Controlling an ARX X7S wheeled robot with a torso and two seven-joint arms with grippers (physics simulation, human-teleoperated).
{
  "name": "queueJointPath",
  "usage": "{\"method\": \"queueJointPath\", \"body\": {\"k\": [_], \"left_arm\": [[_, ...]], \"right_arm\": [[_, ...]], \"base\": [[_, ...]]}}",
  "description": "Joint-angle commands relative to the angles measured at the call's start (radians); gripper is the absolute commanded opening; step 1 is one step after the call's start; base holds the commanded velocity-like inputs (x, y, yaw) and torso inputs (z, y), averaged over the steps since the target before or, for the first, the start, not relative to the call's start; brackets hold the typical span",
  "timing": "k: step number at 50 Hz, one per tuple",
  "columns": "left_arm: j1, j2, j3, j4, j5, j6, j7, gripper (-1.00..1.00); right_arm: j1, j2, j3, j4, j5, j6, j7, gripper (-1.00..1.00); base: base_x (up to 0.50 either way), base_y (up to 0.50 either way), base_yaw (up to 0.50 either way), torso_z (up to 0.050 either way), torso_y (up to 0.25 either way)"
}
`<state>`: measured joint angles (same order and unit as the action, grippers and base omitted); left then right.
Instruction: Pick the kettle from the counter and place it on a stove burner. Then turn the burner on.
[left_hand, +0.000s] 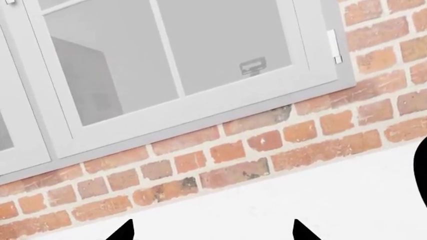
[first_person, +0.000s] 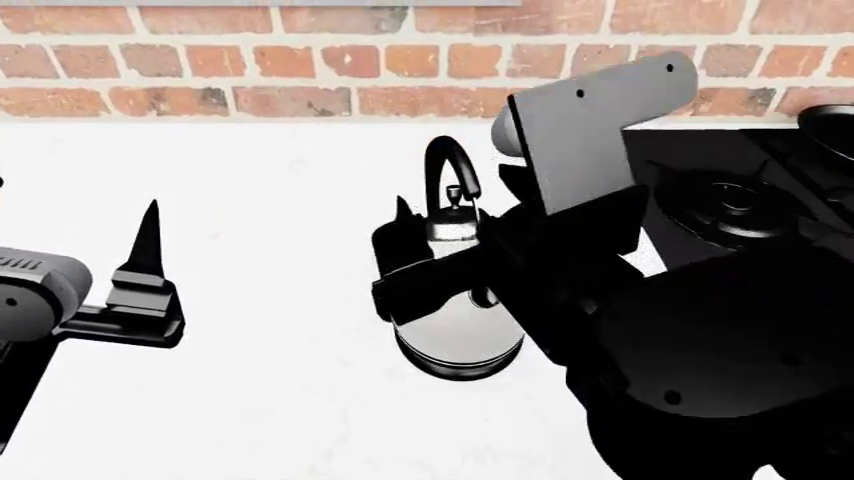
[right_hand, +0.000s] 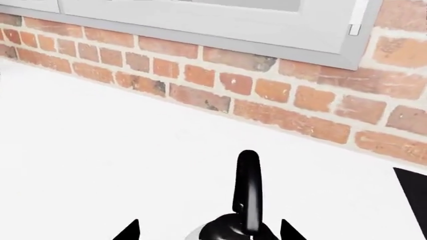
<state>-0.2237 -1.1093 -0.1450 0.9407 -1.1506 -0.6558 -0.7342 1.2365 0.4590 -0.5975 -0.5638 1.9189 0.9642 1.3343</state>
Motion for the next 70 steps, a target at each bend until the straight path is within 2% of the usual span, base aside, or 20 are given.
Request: {"method": "queueJointPath", "body": {"k": [1,16,32,46,70], "left_arm": [[0.025,0.002,-0.009,-0.005,0.014,0.009,0.009,1.0],[0.016,0.0,-0.005,-0.008,0.008,0.011,0.006,1.0],[0.0,0.0,0.016,-0.014,0.014,0.007,0.009,1.0],[0.001,0.006,0.028,-0.021,0.029,0.011,0.016,1.0],[0.026,0.012,0.031,-0.03,0.054,0.019,0.025,1.0]], "right_arm": [[0.108,-0.025,-0.081,0.103,0.044,0.043,0.061,1.0],[0.127,-0.022,-0.102,0.177,-0.02,0.062,0.005,1.0],[0.1,0.008,-0.052,0.292,-0.131,0.027,-0.184,1.0],[0.12,-0.027,-0.096,0.416,-0.236,0.041,-0.325,1.0],[0.078,-0.068,-0.158,0.458,-0.288,0.04,-0.391,1.0]], "base": [[0.0,0.0,0.0,0.0,0.0],[0.0,0.0,0.0,0.0,0.0],[0.0,0.0,0.0,0.0,0.0],[0.0,0.0,0.0,0.0,0.0],[0.0,0.0,0.0,0.0,0.0]]}}
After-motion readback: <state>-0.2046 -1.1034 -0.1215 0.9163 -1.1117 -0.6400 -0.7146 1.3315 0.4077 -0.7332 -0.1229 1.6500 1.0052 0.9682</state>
